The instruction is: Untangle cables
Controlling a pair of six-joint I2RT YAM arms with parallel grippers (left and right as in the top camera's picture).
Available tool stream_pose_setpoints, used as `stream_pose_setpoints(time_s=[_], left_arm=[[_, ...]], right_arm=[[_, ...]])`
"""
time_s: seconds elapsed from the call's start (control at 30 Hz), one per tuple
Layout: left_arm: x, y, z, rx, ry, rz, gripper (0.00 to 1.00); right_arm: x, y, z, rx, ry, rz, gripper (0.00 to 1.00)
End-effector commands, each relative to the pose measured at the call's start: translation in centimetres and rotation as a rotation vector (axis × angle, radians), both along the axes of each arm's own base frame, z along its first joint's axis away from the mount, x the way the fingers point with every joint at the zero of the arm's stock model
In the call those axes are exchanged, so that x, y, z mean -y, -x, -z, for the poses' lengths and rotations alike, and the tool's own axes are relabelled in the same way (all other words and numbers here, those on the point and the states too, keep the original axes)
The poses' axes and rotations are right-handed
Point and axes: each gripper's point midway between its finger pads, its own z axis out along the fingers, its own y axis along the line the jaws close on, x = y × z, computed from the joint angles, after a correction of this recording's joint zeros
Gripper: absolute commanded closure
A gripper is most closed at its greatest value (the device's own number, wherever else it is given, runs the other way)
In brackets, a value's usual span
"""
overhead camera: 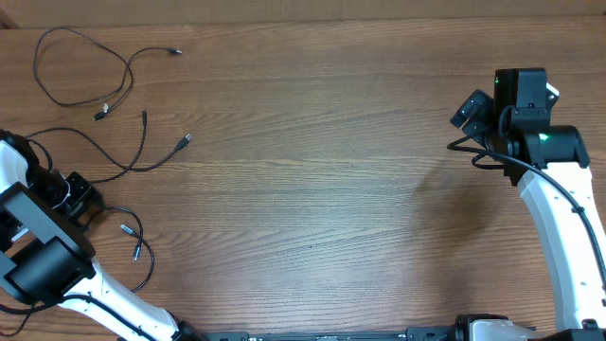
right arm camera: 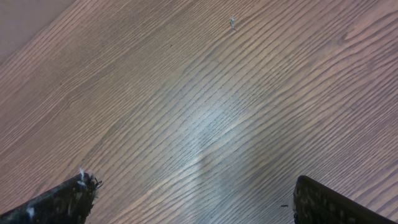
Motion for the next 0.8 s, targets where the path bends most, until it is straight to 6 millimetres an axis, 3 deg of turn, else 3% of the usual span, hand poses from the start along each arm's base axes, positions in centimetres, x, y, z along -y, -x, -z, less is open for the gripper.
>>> stream_pose_setpoints(time_s=[0.0,0.2,0.33,0.4,0.47,0.5,0.53,0.6,0.77], left_arm=[[0.2,-0.3,-0.2,0.020,0.002,0.005,0.96],[2.4,-3.3,-2.2,0.169,0.152,-0.057,0.96],[4.1,-7.3,-6.7,0.384,0.321,-0.098,0.96],[3.7,-7.5,-7.6,0.388,0.302,-0.091,0.96],[2.4,-6.4,-7.4,0.324,0.218,-0.062,0.96],[1.5,-5.3,-6.8,0.260,0.153,-0.044,0.86],[-0.3,-2.9,-6.0,0.128,0.035,-0.010,0.59],[-2.5,0.2,-5.4,-0.041,-0.099,0.036,0.33],[-0.6,1.2,-2.9,-0.064,-0.020,0.056,0.34]], right_arm=[[0.1,-0.1,-0.6,0.020,-0.001,0.005,0.00],[0.1,-0.1,-0.6,0.020,-0.001,0.005,0.00],[0.1,-0.1,-0.6,0.020,-0.001,0.005,0.00],[0.1,-0.1,-0.6,0.020,-0.001,0.005,0.00],[0.1,-0.1,-0.6,0.020,-0.001,0.005,0.00],[0.1,-0.1,-0.6,0.020,-0.001,0.005,0.00],[0.1,-0.1,-0.6,0.020,-0.001,0.005,0.00],[0.1,-0.1,-0.6,0.020,0.000,0.004,0.00],[0.1,-0.1,-0.6,0.020,0.000,0.004,0.00]])
